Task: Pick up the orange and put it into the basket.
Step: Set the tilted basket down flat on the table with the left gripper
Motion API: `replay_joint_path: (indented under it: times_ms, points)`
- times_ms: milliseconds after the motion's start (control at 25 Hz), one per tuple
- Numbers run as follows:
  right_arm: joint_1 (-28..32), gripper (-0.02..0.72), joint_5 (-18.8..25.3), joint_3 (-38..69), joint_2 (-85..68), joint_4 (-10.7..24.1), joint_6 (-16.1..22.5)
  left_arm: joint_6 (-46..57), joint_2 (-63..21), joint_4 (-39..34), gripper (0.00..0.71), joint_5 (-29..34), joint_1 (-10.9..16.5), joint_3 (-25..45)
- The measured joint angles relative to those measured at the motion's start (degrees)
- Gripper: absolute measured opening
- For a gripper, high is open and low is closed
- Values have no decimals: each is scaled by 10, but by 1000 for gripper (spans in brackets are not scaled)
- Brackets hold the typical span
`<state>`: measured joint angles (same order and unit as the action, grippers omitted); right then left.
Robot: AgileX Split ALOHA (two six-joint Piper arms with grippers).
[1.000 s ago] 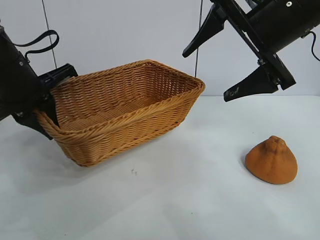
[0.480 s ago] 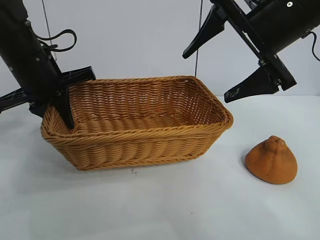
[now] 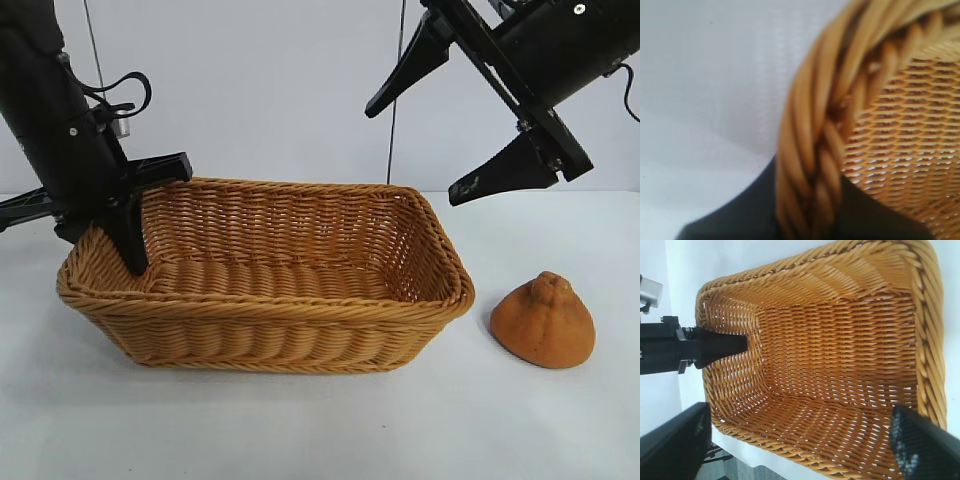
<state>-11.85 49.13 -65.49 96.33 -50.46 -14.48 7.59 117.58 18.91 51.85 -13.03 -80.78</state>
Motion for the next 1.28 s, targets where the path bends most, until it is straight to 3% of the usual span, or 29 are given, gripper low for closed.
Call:
replay_joint_path:
  times_ms: [360, 440, 560, 680, 960, 1280]
  points:
    - [0, 662, 0, 0, 0, 1, 0, -9, 37, 13, 94, -21, 0, -1]
    - [0, 662, 0, 0, 0, 0, 0, -13, 37, 15, 167, -21, 0, -1]
    - [0, 662, 0, 0, 0, 0, 0, -15, 37, 20, 419, -19, 0, -3]
    - [0, 662, 0, 0, 0, 0, 0, -15, 37, 29, 568, -5, 0, -3]
    - [0, 662, 0, 0, 0, 2, 0, -21, 0, 28, 614, 35, 0, -20]
    - [0, 662, 0, 0, 0, 10, 0, -23, -40, -67, 618, 124, 4, -141]
